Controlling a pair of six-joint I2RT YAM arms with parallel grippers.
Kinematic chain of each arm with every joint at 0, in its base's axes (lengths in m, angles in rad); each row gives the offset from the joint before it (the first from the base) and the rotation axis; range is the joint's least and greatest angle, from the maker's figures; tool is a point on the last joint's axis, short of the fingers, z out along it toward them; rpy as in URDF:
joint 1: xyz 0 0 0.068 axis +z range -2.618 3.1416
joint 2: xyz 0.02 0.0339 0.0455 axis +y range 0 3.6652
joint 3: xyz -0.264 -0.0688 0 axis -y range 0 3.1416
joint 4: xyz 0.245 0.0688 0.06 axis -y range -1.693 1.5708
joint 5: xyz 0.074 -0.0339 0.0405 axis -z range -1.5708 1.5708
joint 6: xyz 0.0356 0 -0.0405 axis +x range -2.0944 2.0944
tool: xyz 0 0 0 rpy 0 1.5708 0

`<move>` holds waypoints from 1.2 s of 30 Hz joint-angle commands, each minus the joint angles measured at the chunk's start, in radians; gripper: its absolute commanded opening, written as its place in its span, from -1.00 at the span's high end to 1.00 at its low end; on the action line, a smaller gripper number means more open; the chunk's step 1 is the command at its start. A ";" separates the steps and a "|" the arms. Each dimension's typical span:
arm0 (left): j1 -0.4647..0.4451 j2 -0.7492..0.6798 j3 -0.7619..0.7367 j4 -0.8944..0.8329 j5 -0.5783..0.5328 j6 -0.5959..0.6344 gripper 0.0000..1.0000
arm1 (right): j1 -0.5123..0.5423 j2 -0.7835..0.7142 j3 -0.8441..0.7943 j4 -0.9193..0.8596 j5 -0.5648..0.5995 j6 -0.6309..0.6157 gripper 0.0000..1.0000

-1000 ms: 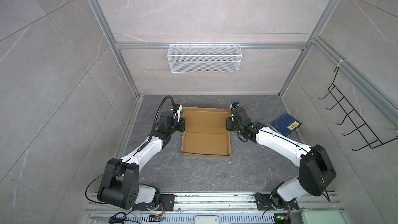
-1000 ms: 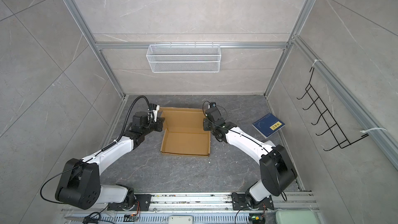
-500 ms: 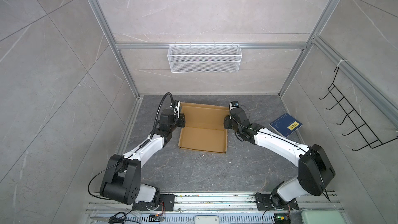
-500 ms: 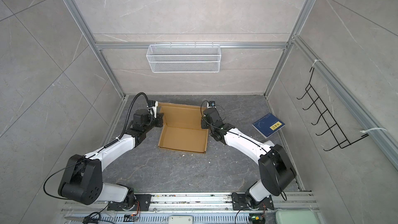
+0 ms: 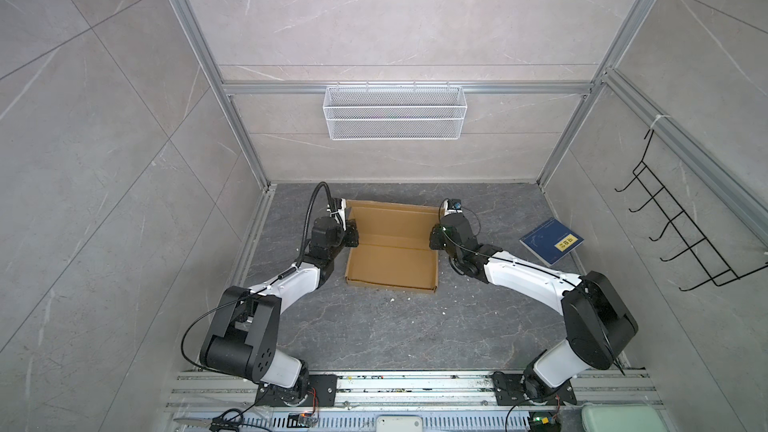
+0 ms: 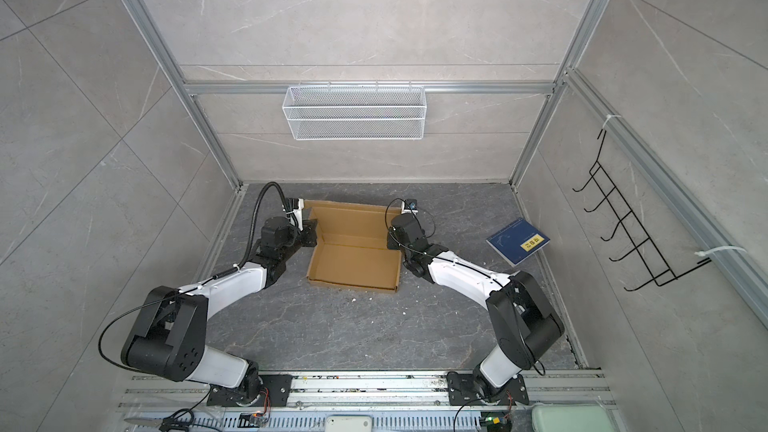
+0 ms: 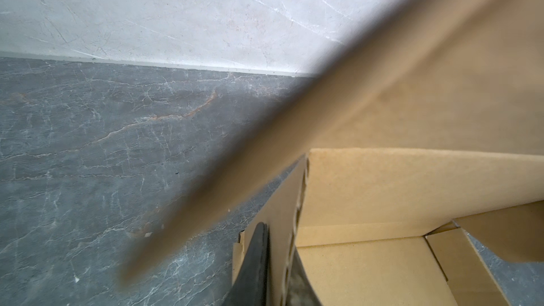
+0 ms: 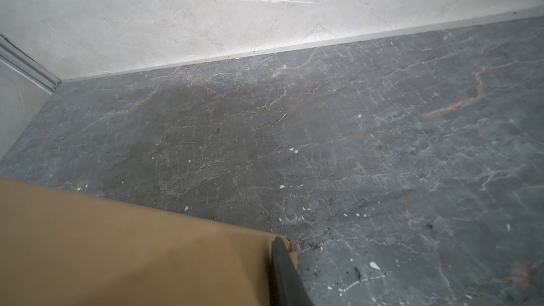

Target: Fold the paper box

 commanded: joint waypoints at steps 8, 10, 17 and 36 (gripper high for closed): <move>-0.021 -0.007 -0.075 0.118 0.039 -0.071 0.80 | 0.023 -0.001 -0.066 0.046 0.000 0.078 0.63; -0.030 -0.006 -0.086 0.129 0.033 -0.072 0.80 | 0.026 0.001 -0.068 0.045 -0.001 0.077 0.64; -0.055 -0.009 -0.118 0.150 0.015 -0.070 0.80 | 0.042 0.000 -0.098 0.053 0.008 0.088 0.65; -0.058 -0.045 -0.243 0.240 -0.017 -0.030 0.80 | 0.076 -0.030 -0.207 0.077 0.040 0.119 0.66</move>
